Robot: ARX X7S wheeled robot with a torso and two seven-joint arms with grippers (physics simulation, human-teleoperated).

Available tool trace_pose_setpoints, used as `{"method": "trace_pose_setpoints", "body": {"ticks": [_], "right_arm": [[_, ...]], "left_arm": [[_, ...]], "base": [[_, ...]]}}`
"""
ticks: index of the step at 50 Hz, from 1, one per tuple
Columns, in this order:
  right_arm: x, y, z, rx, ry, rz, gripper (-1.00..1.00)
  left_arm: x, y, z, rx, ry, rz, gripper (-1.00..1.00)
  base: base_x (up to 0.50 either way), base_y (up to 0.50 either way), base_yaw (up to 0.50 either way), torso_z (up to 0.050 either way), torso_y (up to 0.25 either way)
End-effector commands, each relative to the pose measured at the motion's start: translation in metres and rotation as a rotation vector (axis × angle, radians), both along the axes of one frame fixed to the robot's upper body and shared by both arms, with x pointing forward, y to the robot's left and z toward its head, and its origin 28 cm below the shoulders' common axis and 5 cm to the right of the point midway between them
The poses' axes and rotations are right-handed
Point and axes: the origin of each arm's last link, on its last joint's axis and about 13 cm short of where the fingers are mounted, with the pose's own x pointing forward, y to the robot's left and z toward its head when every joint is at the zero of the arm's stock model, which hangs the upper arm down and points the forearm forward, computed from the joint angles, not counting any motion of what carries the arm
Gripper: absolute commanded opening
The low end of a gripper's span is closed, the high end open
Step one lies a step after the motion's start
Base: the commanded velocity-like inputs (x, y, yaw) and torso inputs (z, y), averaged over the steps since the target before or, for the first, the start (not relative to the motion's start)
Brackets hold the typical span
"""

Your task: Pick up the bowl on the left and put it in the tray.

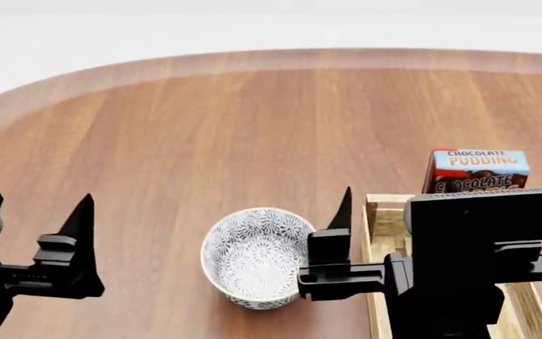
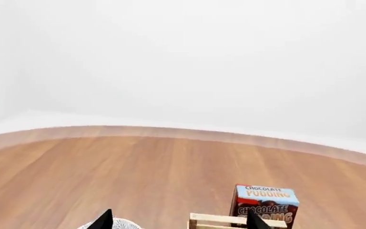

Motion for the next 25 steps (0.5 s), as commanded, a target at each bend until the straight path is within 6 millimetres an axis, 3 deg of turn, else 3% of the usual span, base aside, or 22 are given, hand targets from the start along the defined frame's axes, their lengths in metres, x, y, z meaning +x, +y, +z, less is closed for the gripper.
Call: {"method": "trace_pose_setpoints", "body": {"ticks": [1,13,25], "right_arm": [[-0.0025,-0.0021,0.0133,-0.047,-0.027,-0.014,1.00],[-0.0008,-0.0029,0.0151,-0.065,-0.018,-0.005,1.00],[-0.0034,-0.0040,0.0122,-0.065,-0.033,0.000,1.00]], "left_arm": [[-0.0041,0.0012,0.0104,0.001,0.002,-0.024,1.00],[-0.0006,0.0030,0.0033,-0.002,0.041,0.004,1.00],[-0.0022,0.0039,0.0026,-0.014,0.014,-0.004,1.00]], "base": [[0.00,0.00,0.00,0.050,0.000],[0.00,0.00,0.00,0.046,0.000],[0.00,0.00,0.00,0.000,-0.250]]}}
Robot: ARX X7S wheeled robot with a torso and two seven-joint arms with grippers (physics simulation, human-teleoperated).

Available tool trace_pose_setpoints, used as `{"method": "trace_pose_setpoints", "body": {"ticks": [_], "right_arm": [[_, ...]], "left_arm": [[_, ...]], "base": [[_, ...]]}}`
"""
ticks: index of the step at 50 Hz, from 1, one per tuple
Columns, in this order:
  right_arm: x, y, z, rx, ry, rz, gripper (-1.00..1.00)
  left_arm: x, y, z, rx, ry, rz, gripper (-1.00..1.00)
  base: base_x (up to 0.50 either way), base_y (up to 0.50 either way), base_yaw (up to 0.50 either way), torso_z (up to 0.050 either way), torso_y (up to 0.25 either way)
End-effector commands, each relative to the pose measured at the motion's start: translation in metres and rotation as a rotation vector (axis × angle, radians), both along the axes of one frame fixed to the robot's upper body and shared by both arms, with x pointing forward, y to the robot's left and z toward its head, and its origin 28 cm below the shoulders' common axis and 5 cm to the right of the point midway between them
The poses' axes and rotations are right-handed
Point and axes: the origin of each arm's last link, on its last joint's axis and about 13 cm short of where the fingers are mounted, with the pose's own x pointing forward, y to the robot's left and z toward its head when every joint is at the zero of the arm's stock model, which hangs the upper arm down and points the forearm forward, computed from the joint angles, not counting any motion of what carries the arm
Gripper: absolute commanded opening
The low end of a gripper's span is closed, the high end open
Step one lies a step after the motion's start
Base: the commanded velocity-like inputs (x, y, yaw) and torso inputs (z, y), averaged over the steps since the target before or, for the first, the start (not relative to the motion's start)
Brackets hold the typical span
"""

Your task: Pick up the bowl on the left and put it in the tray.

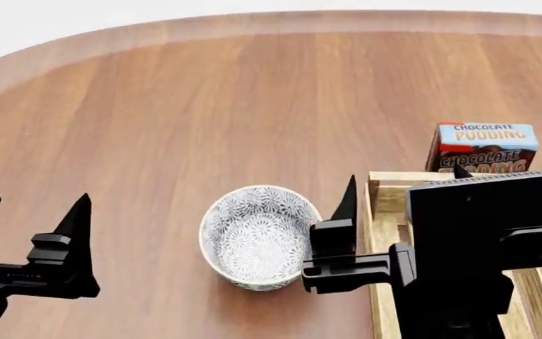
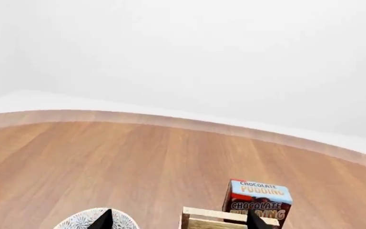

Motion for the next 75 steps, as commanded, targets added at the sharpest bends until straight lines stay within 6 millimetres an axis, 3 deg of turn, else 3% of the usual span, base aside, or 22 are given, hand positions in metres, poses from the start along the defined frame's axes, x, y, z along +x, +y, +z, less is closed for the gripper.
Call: {"method": "trace_pose_setpoints", "body": {"ticks": [1,43,49,58,63,75], "right_arm": [[-0.001,-0.001,-0.001,-0.009,-0.006,0.002,1.00],[0.001,0.001,-0.004,-0.005,0.001,0.026,1.00],[0.001,0.003,-0.006,-0.071,-0.008,0.083,1.00],[0.035,-0.003,0.003,-0.196,-0.036,0.110,1.00],[0.054,0.002,0.012,-0.295,-0.018,0.306,1.00],[0.092,0.012,0.022,-0.566,0.027,0.554,1.00]], "left_arm": [[0.001,0.001,-0.002,-0.004,0.001,0.008,1.00],[0.001,0.002,-0.003,0.007,0.000,0.011,1.00],[0.001,0.001,-0.005,0.010,0.041,-0.006,1.00],[0.002,0.003,-0.012,0.012,0.057,0.007,1.00],[0.003,0.004,-0.013,0.008,0.062,0.017,1.00],[0.004,0.008,-0.017,0.008,0.064,0.038,1.00]], "base": [[0.00,0.00,0.00,0.000,-0.250],[0.00,0.00,0.00,0.000,-0.250],[0.00,0.00,0.00,0.000,-0.222],[0.00,0.00,0.00,0.000,0.000],[0.00,0.00,0.00,0.000,0.000],[0.00,0.00,0.00,0.000,0.000]]}}
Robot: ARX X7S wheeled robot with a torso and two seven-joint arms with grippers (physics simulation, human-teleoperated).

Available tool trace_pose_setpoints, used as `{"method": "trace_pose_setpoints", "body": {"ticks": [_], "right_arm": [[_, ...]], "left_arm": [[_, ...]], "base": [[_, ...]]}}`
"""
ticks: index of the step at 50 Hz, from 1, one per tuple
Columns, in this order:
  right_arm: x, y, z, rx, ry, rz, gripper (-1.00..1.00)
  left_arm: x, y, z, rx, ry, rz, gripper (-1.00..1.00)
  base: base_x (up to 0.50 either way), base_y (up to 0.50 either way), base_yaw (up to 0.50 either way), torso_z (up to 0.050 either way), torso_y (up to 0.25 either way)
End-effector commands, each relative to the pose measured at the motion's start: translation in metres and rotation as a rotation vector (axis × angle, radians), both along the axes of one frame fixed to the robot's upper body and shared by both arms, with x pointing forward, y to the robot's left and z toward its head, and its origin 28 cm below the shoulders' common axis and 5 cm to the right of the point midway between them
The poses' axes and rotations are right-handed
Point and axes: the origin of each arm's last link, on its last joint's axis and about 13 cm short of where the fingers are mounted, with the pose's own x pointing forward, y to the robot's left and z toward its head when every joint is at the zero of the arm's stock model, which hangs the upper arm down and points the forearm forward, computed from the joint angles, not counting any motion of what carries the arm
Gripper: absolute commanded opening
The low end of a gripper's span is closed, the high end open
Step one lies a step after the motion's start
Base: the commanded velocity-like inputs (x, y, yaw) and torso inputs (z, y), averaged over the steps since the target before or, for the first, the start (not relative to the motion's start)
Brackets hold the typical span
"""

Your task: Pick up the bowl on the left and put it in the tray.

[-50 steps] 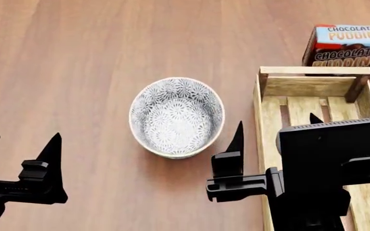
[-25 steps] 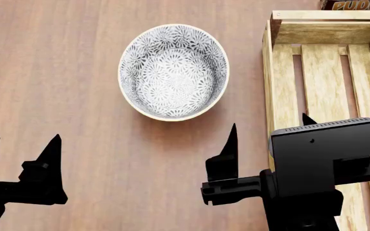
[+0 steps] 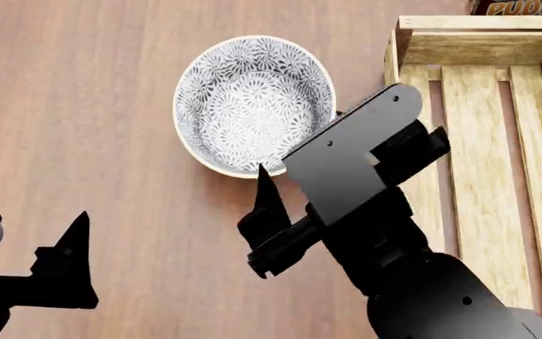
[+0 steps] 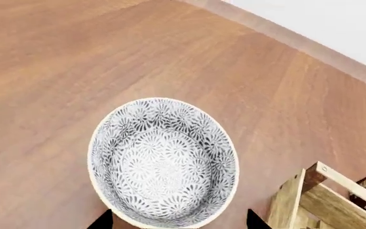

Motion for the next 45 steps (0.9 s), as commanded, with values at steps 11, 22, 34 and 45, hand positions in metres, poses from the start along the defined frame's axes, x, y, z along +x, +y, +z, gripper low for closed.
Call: {"method": "trace_pose_setpoints", "body": {"ticks": [11,22,34,45], "right_arm": [[0.049,0.011,0.007,-0.447,0.035,0.270,1.00],[0.085,0.003,-0.010,-0.553,0.061,0.213,1.00],[0.104,-0.001,-0.026,-0.549,0.090,0.200,1.00],[0.109,0.004,-0.030,-0.586,0.078,0.212,-1.00]], "left_arm": [[0.001,0.004,-0.005,0.003,0.007,0.015,1.00],[0.001,0.006,-0.006,0.000,0.006,0.022,1.00],[0.002,0.006,-0.006,0.007,0.005,0.029,1.00],[0.002,0.006,-0.005,0.010,0.004,0.030,1.00]], "base": [[0.00,0.00,0.00,0.000,0.000],[0.00,0.00,0.00,0.000,0.000],[0.00,0.00,0.00,0.000,0.000],[0.00,0.00,0.00,0.000,0.000]]}}
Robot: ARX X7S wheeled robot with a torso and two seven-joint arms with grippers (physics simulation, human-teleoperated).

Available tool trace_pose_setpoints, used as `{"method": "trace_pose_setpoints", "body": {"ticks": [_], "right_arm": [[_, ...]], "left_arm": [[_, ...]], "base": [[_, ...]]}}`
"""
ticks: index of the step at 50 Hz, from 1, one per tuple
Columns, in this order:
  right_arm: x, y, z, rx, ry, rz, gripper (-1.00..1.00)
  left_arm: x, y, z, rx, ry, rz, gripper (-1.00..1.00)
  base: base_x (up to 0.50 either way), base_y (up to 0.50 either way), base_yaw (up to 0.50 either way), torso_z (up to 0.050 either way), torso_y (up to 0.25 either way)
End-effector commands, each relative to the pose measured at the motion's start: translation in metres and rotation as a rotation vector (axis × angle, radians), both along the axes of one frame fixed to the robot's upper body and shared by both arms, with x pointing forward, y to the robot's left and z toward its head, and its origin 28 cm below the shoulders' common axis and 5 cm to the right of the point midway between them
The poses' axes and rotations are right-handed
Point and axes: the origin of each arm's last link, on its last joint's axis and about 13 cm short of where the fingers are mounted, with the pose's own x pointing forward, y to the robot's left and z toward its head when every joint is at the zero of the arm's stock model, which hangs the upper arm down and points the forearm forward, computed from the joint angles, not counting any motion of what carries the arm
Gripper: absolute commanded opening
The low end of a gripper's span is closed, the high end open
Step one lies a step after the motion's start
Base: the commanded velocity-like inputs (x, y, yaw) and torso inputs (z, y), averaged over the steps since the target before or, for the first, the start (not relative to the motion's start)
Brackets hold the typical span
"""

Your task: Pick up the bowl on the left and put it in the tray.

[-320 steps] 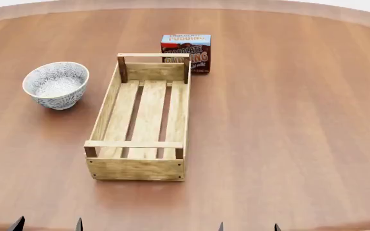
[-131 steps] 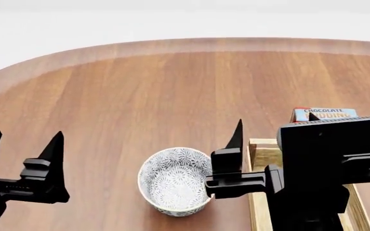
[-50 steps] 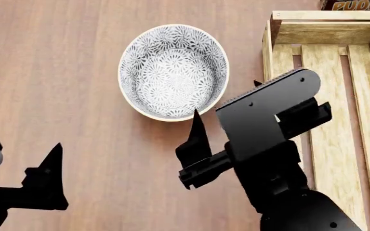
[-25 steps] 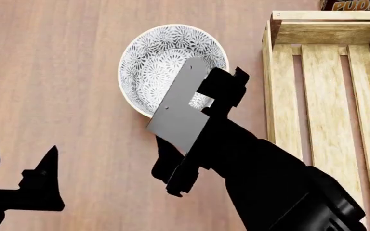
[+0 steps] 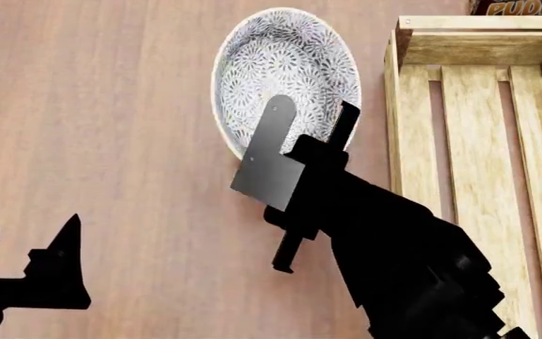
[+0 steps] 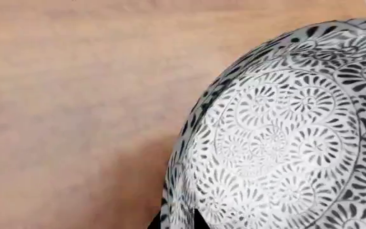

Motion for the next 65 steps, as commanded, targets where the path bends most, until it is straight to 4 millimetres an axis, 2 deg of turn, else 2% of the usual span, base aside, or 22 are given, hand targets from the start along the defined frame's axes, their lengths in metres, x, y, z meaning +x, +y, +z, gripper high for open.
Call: {"method": "trace_pose_setpoints", "body": {"ticks": [1,8,17,31,37,50,65], "right_arm": [[0.007,0.002,-0.001,-0.049,-0.017,0.011,-1.00],[0.005,0.001,0.002,-0.065,-0.028,0.014,-1.00],[0.000,0.003,0.019,-0.071,-0.062,0.026,-1.00],[-0.026,-0.003,0.084,-0.107,-0.172,0.042,-1.00],[-0.037,-0.010,0.094,-0.134,-0.185,0.038,-1.00],[-0.065,-0.043,0.118,-0.204,-0.221,-0.052,-1.00],[-0.089,-0.087,0.121,-0.335,-0.207,-0.203,-1.00]], "left_arm": [[0.000,0.000,0.001,0.001,-0.001,0.004,1.00],[0.000,0.001,0.000,-0.005,0.002,0.003,1.00],[-0.001,0.001,0.000,-0.004,-0.001,0.002,1.00],[-0.003,0.000,0.000,-0.005,-0.006,-0.003,1.00],[-0.003,0.000,0.000,-0.007,-0.003,-0.005,1.00],[-0.001,-0.002,-0.001,0.002,0.000,-0.011,1.00],[-0.001,-0.004,-0.003,0.002,0.008,-0.023,1.00]], "base": [[0.00,0.00,0.00,0.000,0.000],[0.00,0.00,0.00,0.000,0.000],[0.00,0.00,0.00,0.000,0.000],[0.00,0.00,0.00,0.000,0.000],[0.00,0.00,0.00,0.000,0.000],[0.00,0.00,0.00,0.000,0.000],[0.00,0.00,0.00,0.000,0.000]]}}
